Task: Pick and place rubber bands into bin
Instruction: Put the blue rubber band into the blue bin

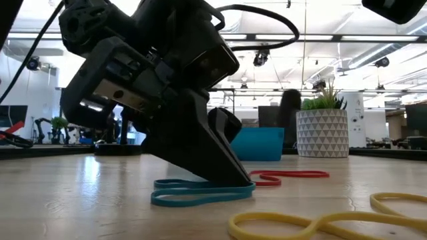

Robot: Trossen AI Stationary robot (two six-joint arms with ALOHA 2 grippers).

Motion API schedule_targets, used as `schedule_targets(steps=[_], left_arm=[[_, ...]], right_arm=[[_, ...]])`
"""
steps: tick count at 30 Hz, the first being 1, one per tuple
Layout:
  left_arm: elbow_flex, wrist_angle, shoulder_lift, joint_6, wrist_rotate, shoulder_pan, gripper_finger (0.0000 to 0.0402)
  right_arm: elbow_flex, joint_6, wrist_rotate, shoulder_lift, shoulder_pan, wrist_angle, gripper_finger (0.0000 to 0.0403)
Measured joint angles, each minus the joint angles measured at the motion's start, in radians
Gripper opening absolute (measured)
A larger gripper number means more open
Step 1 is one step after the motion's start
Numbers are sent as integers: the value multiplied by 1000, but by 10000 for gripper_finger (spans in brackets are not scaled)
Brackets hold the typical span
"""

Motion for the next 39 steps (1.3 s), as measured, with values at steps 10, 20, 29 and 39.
schedule_targets(steps=[10, 20, 29, 39], left_arm=[[18, -11, -105, 2, -14, 3, 0], [19, 1, -209, 6, -61, 9, 0], [16, 0, -311, 42, -218, 30, 0], [16, 4, -414, 158, -518, 87, 0]], right_arm=[[-1, -4, 0, 0, 0, 0, 68], [-10, -9, 1, 0, 0, 2, 68], [-28, -10, 6, 0, 0, -1, 68], [-46, -7, 29, 0, 0, -1, 68]])
